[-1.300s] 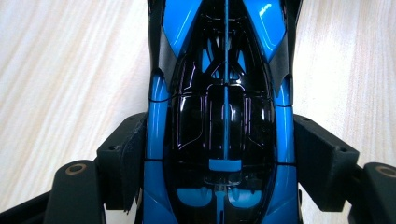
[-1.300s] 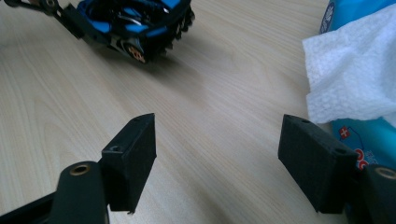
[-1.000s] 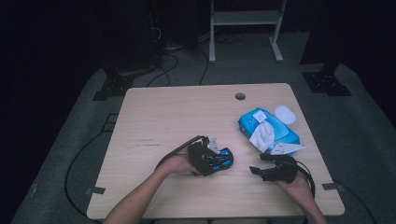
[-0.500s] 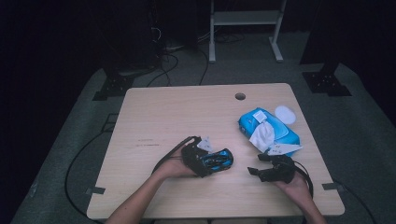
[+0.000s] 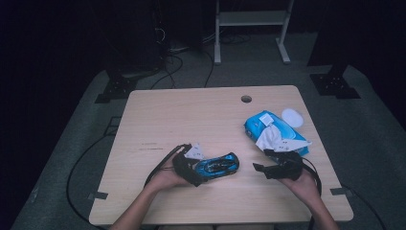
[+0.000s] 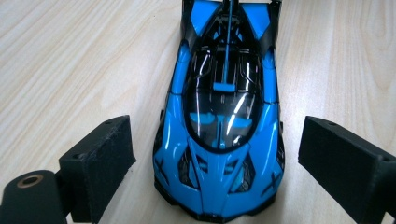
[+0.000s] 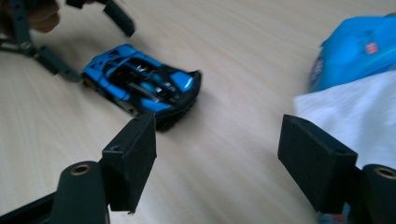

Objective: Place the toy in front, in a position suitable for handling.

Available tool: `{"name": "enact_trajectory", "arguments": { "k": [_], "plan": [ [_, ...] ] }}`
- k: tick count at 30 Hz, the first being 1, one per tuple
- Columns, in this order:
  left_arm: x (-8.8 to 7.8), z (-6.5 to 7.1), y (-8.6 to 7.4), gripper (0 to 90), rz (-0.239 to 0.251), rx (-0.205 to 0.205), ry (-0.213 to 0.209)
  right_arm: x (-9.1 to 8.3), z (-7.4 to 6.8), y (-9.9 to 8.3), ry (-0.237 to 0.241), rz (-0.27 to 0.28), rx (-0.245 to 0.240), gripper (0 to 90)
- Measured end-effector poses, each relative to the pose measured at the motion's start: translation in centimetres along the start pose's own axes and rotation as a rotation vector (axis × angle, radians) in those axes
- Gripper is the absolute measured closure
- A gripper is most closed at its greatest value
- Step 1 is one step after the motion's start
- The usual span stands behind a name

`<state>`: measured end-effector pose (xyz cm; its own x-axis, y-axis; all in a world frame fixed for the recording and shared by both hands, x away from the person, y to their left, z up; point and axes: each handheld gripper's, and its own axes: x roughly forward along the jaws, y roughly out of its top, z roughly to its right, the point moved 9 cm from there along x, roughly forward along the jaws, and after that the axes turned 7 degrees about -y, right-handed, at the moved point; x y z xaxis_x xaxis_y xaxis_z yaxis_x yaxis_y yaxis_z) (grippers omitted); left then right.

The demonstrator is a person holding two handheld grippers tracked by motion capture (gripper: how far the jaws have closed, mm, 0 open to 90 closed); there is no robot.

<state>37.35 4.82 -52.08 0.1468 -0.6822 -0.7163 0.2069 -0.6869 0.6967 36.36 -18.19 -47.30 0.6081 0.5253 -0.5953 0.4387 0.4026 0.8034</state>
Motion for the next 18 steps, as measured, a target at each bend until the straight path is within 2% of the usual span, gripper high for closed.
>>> {"name": "enact_trajectory", "arguments": {
  "k": [2, 3, 4, 5, 6, 7, 8, 9, 10, 12, 13, 14, 15, 16, 17, 18],
  "plan": [
    [0.0, 0.0, -0.5, 9.6, 0.019, -0.009, -0.001, -0.2, 1.2, 1.0, -0.040, 0.013, -0.001, 27.1],
    [0.0, 0.0, -0.5, 9.5, 0.019, -0.009, -0.001, -0.2, 1.2, 1.0, -0.040, 0.013, -0.001, 27.1],
    [0.0, 0.0, -0.6, 9.5, 0.032, -0.014, 0.000, -0.1, 2.2, 1.6, -0.080, 0.005, -0.009, 27.1],
    [0.0, 0.0, -0.8, 9.5, 0.034, -0.011, 0.002, -0.1, 2.2, 1.6, -0.080, 0.005, -0.009, 27.1],
    [0.0, -0.1, -0.9, 9.5, 0.040, -0.008, 0.009, 0.1, 3.3, 2.1, -0.125, -0.008, -0.014, 27.1],
    [0.0, -0.1, -0.9, 9.5, 0.042, -0.010, 0.011, 0.3, 3.9, 2.3, -0.146, -0.015, -0.022, 27.1],
    [0.0, -0.2, -0.9, 9.5, 0.042, -0.002, 0.015, 0.3, 3.9, 2.3, -0.146, -0.015, -0.022, 27.1],
    [-0.1, -0.2, -0.7, 9.5, 0.057, -0.001, 0.014, 0.7, 5.0, 2.4, -0.188, -0.029, -0.017, 27.1],
    [-0.1, -0.2, -0.7, 9.5, 0.057, -0.001, 0.014, 0.7, 5.0, 2.4, -0.188, -0.029, -0.017, 27.1],
    [0.0, -0.2, -0.6, 9.4, 0.064, 0.005, 0.017, 1.7, 6.5, 2.2, -0.241, -0.054, 0.003, 28.0],
    [0.0, -0.2, -0.6, 9.2, 0.064, 0.005, 0.017, 1.7, 6.5, 2.2, -0.241, -0.054, 0.003, 28.0],
    [0.2, -0.1, -0.6, 9.2, 0.058, 0.012, 0.018, 2.3, 7.4, 1.7, -0.288, -0.082, 0.005, 28.7],
    [0.2, -0.1, -0.6, 9.2, 0.058, 0.012, 0.018, 2.3, 7.4, 1.7, -0.288, -0.082, 0.005, 28.7],
    [0.3, -0.1, -0.6, 9.2, 0.059, 0.016, 0.018, 2.7, 7.9, 1.2, -0.295, -0.093, 0.021, 32.5],
    [0.3, -0.1, -0.6, 9.2, 0.059, 0.016, 0.018, 2.7, 7.9, 1.2, -0.295, -0.093, 0.021, 32.5],
    [0.4, -0.1, -0.6, 9.2, 0.059, 0.015, 0.019, 3.0, 8.2, 0.6, -0.313, -0.102, 0.039, 39.9]
  ]
}}
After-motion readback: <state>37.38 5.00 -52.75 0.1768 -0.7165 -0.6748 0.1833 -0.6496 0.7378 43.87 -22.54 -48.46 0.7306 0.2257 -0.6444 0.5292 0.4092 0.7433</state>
